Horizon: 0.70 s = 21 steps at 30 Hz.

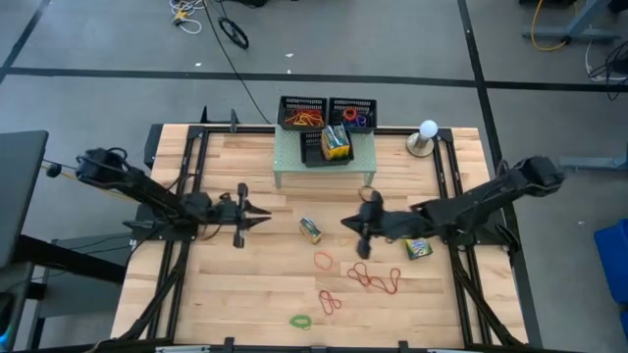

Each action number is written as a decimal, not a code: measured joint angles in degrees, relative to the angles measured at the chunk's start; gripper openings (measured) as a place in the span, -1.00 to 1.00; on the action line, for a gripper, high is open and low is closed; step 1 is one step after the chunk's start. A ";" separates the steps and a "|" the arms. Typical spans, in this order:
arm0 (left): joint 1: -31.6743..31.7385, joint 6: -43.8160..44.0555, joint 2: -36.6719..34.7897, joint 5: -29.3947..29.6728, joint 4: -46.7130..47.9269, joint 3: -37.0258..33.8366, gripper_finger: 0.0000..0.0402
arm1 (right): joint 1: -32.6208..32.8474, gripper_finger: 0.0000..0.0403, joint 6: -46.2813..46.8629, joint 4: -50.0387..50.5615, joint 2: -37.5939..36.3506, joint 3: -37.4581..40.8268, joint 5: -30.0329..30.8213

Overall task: Pick & Place Office Desk Supplies
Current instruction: Put the yellow crayon box into the bottom black bin

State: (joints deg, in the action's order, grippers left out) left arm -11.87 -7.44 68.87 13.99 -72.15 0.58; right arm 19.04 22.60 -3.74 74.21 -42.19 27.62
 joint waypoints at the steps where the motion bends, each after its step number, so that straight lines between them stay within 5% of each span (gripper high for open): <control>1: 0.96 -0.07 -0.22 -1.17 0.44 -0.13 -0.71 | -0.58 -0.94 2.17 3.27 1.87 -3.19 0.14; 6: 4.99 -0.43 0.83 -3.16 1.69 0.93 -0.74 | -3.71 -0.81 12.72 22.59 11.92 -19.27 -2.58; 13: 7.93 -0.70 0.83 -3.16 0.76 1.13 -0.74 | -5.20 -0.35 15.51 39.18 25.02 -38.97 -4.76; 21: 8.58 -0.68 0.84 -2.94 1.82 1.13 -0.74 | -5.15 0.13 17.22 45.72 33.69 -45.91 -5.08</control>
State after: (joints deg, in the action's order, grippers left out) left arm -3.29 -8.12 69.71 11.05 -70.33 1.72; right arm 13.89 39.83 41.98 107.90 -88.09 22.54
